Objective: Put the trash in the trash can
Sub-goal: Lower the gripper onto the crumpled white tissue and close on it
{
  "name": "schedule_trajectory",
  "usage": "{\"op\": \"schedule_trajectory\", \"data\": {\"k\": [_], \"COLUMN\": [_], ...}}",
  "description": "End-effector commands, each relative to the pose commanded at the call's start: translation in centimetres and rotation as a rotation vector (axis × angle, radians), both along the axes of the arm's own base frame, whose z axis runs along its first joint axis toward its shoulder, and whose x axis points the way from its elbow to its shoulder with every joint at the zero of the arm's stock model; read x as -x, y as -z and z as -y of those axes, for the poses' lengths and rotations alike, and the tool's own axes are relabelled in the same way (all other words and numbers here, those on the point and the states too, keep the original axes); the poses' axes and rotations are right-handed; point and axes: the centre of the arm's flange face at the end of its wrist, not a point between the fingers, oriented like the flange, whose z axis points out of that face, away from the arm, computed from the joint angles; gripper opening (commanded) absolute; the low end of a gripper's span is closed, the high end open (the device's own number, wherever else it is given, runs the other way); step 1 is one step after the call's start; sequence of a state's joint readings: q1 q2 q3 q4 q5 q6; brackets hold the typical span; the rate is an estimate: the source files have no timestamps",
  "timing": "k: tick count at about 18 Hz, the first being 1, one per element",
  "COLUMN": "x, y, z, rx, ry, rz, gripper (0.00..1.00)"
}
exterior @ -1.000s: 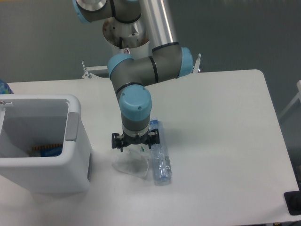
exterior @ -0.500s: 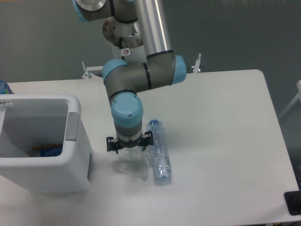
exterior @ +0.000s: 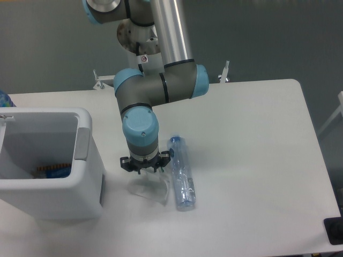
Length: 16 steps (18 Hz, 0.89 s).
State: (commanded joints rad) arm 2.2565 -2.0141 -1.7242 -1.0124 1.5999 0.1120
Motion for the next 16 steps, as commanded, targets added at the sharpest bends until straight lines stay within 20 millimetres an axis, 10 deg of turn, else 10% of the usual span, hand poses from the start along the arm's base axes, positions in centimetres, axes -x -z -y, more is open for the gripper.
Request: {"op": "schedule_trajectory", "data": {"k": [16], "x": [0.5], "y": [-4.6], "z": [-0.4], "rx": [-0.064], "ry": [0.006], "rz": [-0.047], "gripper": [0.15]}}
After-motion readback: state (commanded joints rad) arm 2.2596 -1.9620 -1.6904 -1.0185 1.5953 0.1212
